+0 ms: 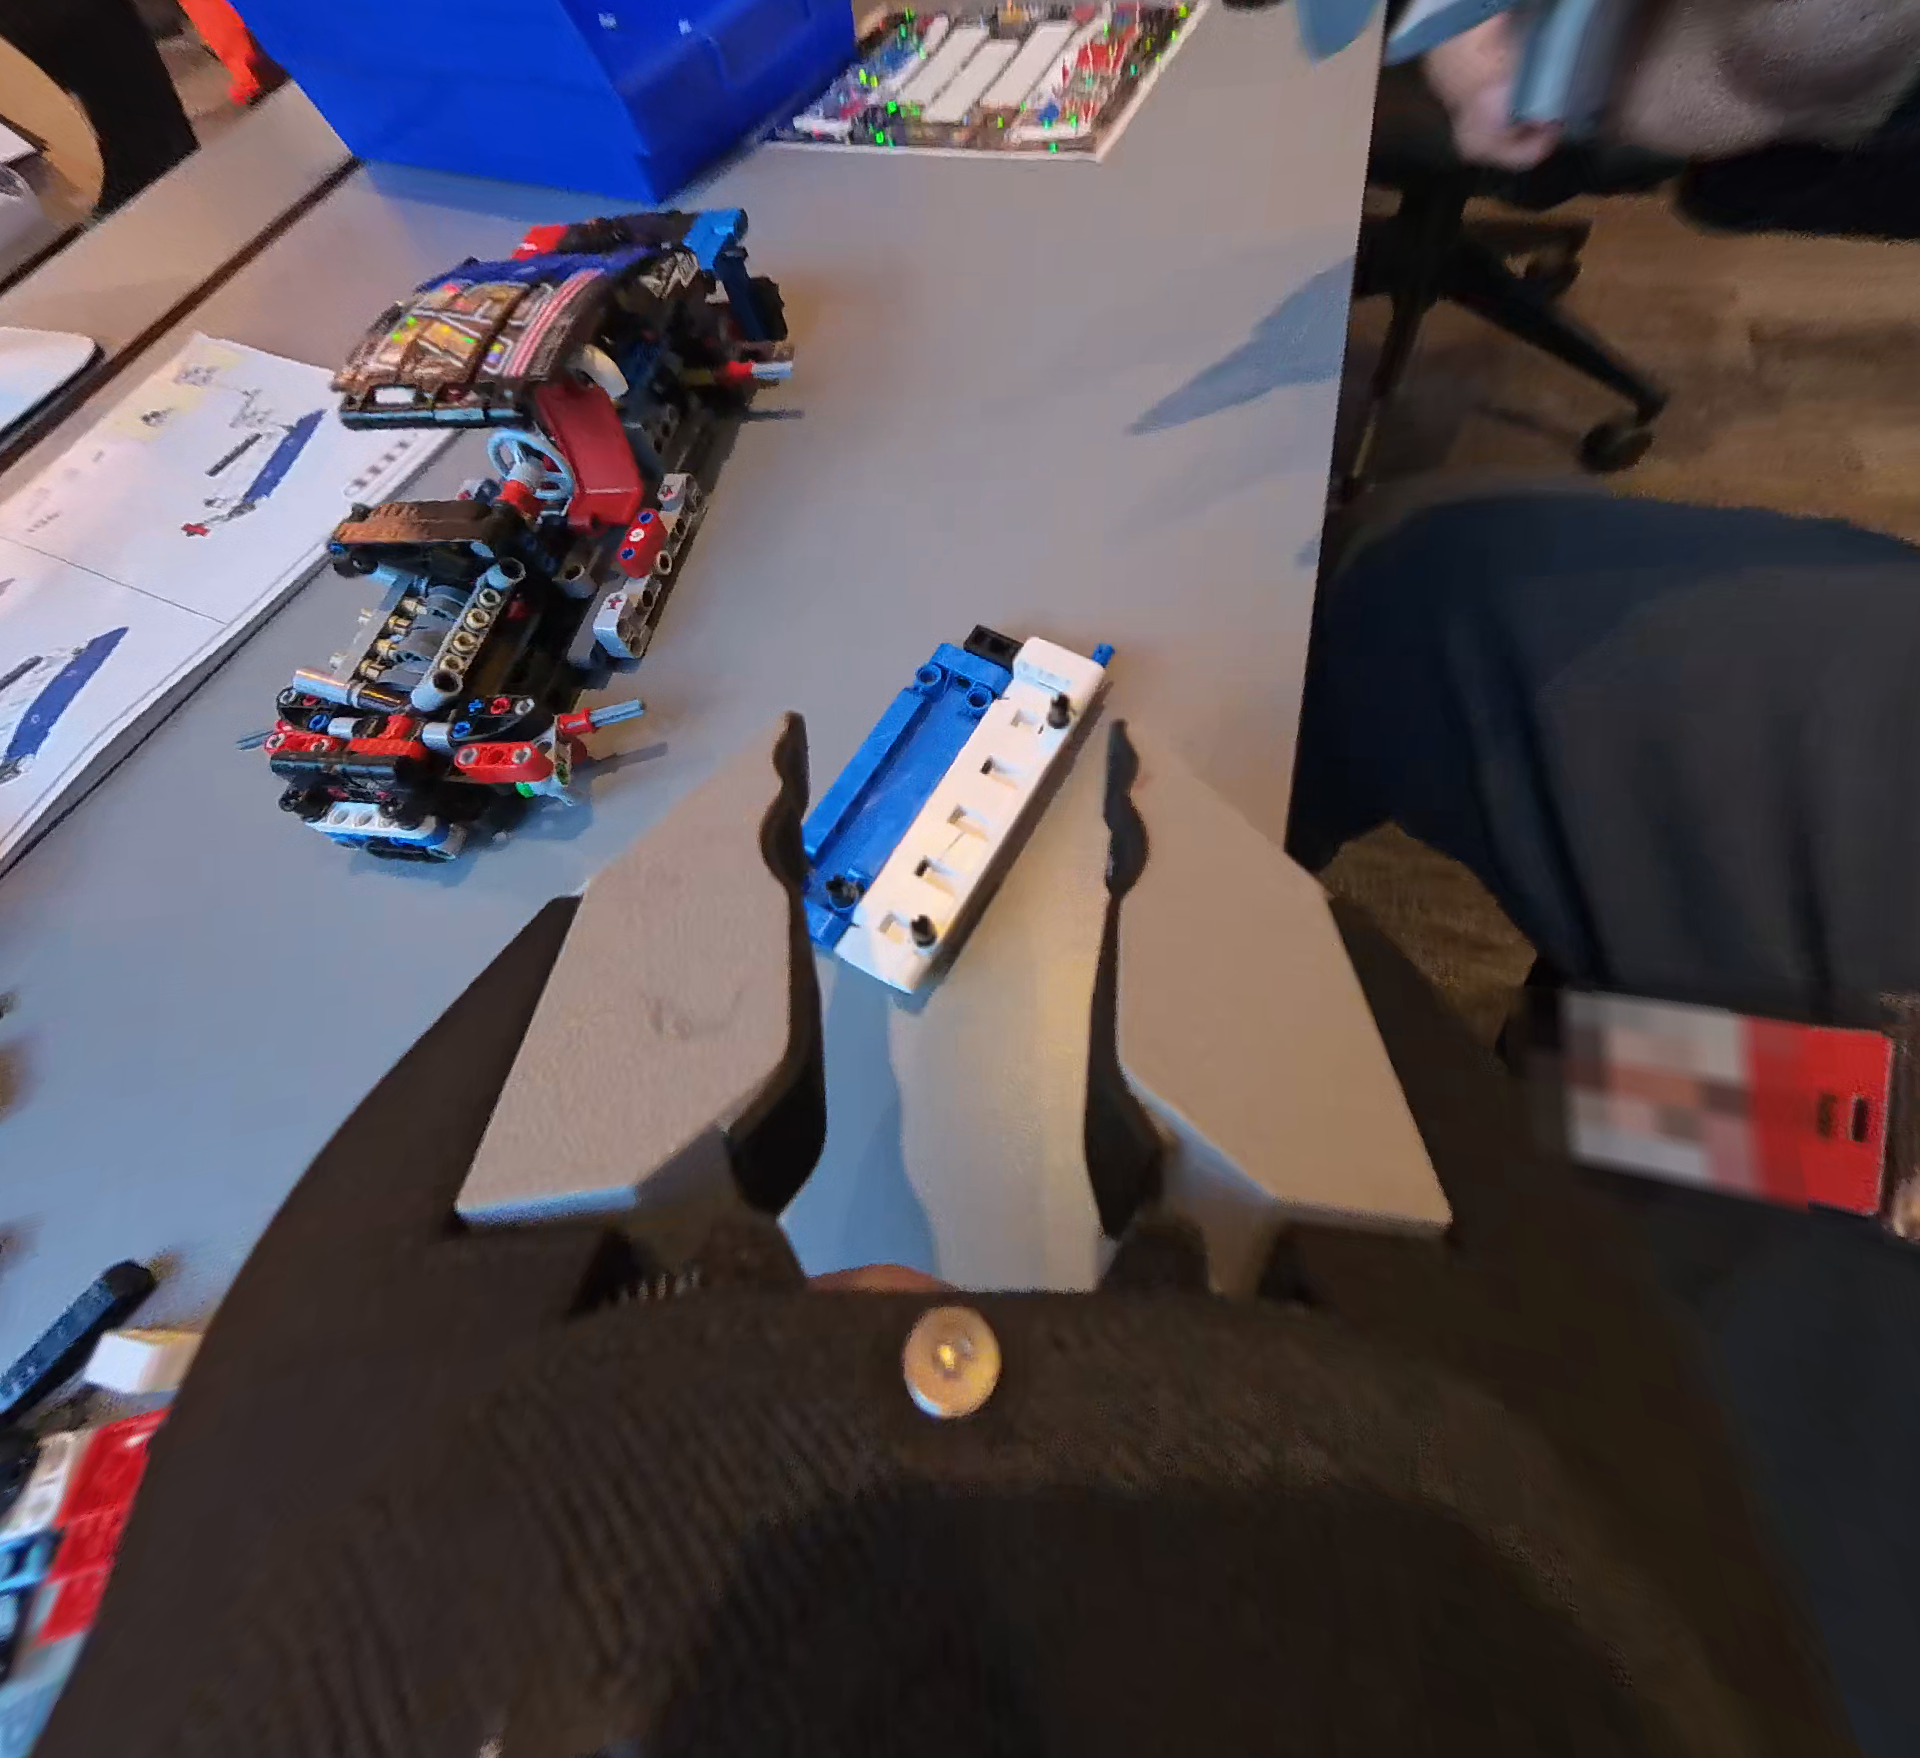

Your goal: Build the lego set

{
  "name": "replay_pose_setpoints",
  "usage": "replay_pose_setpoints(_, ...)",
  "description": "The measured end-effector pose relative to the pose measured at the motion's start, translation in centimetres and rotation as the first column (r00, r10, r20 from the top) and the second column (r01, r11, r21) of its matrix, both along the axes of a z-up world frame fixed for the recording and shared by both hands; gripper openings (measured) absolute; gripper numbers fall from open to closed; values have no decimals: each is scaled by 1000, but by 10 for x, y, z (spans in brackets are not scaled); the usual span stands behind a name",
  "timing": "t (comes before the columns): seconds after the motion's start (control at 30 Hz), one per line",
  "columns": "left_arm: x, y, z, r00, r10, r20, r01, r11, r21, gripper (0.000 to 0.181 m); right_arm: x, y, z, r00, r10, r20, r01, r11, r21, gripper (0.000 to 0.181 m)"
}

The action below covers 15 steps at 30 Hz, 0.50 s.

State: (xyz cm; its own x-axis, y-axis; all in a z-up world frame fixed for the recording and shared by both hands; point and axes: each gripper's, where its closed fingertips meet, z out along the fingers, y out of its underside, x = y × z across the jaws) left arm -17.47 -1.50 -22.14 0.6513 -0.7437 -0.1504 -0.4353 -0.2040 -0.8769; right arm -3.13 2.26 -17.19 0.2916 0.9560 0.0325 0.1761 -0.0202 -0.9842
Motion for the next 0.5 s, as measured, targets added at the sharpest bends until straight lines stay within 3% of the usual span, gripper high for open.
replay_pose_setpoints(0.03, -2, -1, -1, 1000, 5, 13, -5, 1000, 19, 56, -15, 9, -2, 999, 39, 8, -39, 999, -1, 71)
replay_pose_setpoints(0.13, -12, -1, -4, 999, 29, 21, -31, 996, 86, 58, -58, 36, -17, 989, 129, 72, -135, 988, 78, 69)
replay_pose_setpoints(0.23, -19, -2, 6, 999, 8, 47, -15, 988, 153, 55, -98, 36, -26, 953, 295, 74, -301, 948, 105, 65)
replay_pose_setpoints(0.4, -19, -6, 5, 985, -116, 128, 108, 992, 67, 63, -139, 4, -17, 800, 597, 57, -598, 790, 132, 33)
replay_pose_setpoints(0.5, -19, -9, 8, 967, -155, 202, 156, 988, 12, 62, -163, 5, -16, 764, 638, 101, -645, 743, 178, 23)
